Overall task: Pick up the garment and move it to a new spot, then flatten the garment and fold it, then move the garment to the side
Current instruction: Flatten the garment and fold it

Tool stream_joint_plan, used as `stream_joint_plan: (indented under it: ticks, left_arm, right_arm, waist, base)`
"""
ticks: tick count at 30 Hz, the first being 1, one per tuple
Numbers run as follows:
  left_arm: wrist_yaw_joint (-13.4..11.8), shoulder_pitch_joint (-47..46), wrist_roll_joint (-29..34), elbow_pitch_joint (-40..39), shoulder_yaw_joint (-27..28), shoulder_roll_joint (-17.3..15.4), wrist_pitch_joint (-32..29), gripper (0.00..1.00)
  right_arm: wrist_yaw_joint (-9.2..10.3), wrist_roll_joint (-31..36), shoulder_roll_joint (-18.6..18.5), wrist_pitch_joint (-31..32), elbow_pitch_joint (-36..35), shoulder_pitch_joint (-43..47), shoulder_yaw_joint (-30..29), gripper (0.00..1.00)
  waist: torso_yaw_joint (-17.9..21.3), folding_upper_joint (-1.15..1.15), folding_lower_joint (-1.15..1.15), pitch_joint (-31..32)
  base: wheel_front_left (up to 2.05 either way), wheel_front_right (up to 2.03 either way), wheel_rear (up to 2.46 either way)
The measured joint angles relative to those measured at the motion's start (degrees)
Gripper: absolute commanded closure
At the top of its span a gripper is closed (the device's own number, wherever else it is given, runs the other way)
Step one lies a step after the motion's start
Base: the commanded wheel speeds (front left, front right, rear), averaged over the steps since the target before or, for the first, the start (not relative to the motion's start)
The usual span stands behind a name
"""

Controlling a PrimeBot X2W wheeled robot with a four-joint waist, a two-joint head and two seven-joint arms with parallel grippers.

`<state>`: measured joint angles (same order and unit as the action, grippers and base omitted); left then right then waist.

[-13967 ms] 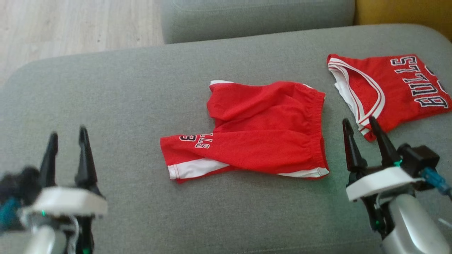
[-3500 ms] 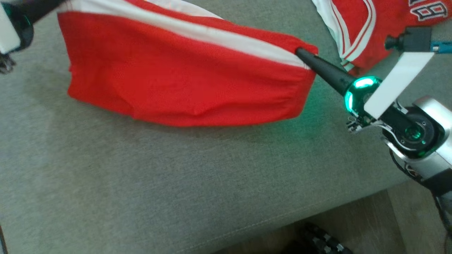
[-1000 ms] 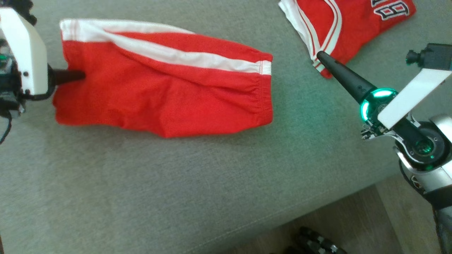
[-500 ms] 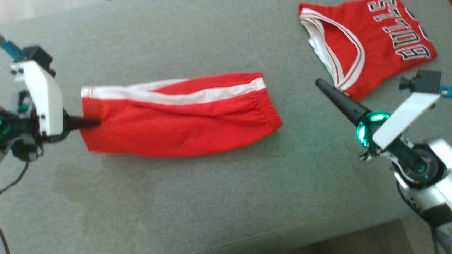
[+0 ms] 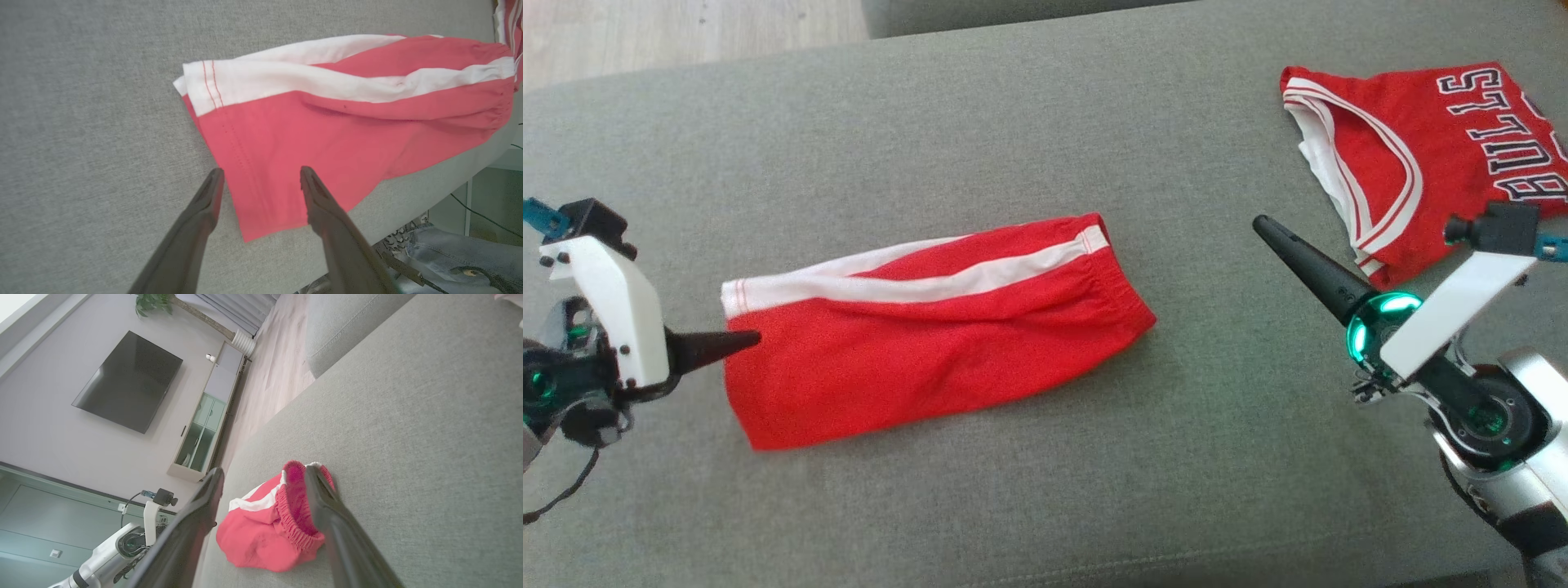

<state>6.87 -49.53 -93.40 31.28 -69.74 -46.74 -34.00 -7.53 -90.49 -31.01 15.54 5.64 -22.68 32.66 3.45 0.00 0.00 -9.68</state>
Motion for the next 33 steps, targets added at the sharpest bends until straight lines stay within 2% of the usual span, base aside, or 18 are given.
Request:
stream_joint_plan:
  ticks: [5,8,11,12,16,21,23,25,26,28,33]
  left_arm:
    - [0.2,-0.06,3.54,0.42,0.01,0.09,3.94,0.0]
    - [0.22,-0.07,5.11,-0.65,0.96,-0.37,9.55,0.0]
    - [0.15,-0.2,8.1,-2.25,2.75,-0.73,17.98,0.0]
    - [-1.24,-0.13,11.45,-2.69,3.11,-1.05,23.41,0.0]
    - [-7.03,0.28,15.36,-4.7,4.47,-1.56,34.75,0.0]
    - [-14.63,5.74,18.0,-10.53,7.99,-1.9,47.2,0.0]
    - [-17.59,9.39,19.17,-13.32,10.91,-1.9,48.27,0.0]
    - [-20.37,13.69,22.58,-16.55,17.0,-1.42,48.27,0.0]
    - [-20.37,13.69,22.58,-16.55,17.0,-1.42,48.27,0.0]
    - [-22.26,18.47,27.26,-19.49,23.86,-0.25,48.32,0.0]
    - [-25.6,35.24,37.6,-26.89,38.98,6.82,48.3,0.0]
  right_arm:
    - [0.0,2.34,-0.2,-1.96,-0.12,0.0,-0.03,0.0]
    - [0.0,5.16,-0.24,-5.35,-0.1,0.0,-0.32,0.0]
    - [0.0,9.5,-0.4,-10.4,0.35,-0.03,-1.25,0.0]
    - [0.0,12.81,-0.42,-14.58,1.87,-0.03,-2.19,0.0]
    - [0.0,19.69,0.03,-22.35,5.73,-0.04,-4.66,0.0]
    - [0.0,29.03,4.39,-27.2,11.39,0.04,-7.48,0.0]
    - [0.0,32.6,6.67,-28.16,12.06,0.5,-9.16,0.0]
    - [0.0,36.27,8.54,-28.6,12.81,1.67,-10.76,0.0]
    - [0.0,36.27,8.54,-28.6,12.81,1.67,-10.76,0.0]
    - [0.0,40.14,10.15,-28.92,13.56,3.25,-12.32,0.0]
    - [0.0,46.58,14.72,-29.51,14.55,7.93,-17.46,0.0]
  waist:
    - [-0.52,0.0,0.0,1.08]
    - [-0.89,0.0,0.0,2.04]
    - [-1.44,0.0,0.0,3.1]
    - [-1.92,0.0,0.0,3.9]
    - [-2.98,0.0,0.0,5.7]
    - [-4.05,0.0,0.0,7.68]
    - [-4.52,0.0,0.0,8.19]
    - [-4.98,0.0,0.0,8.55]
    - [-4.98,0.0,0.0,8.55]
    - [-5.34,0.0,0.0,8.95]
    - [-6.15,0.0,0.0,10.55]
  base:
    - [0.0,0.0,0.0]
    - [0.0,0.0,0.0]
    - [0.0,0.0,0.0]
    - [0.0,0.0,0.0]
    - [0.0,0.0,0.0]
    - [0.0,0.0,0.0]
    - [0.0,0.0,0.0]
    - [0.0,0.0,0.0]
    - [0.0,0.0,0.0]
    - [0.0,0.0,0.0]
    - [0.0,0.0,0.0]
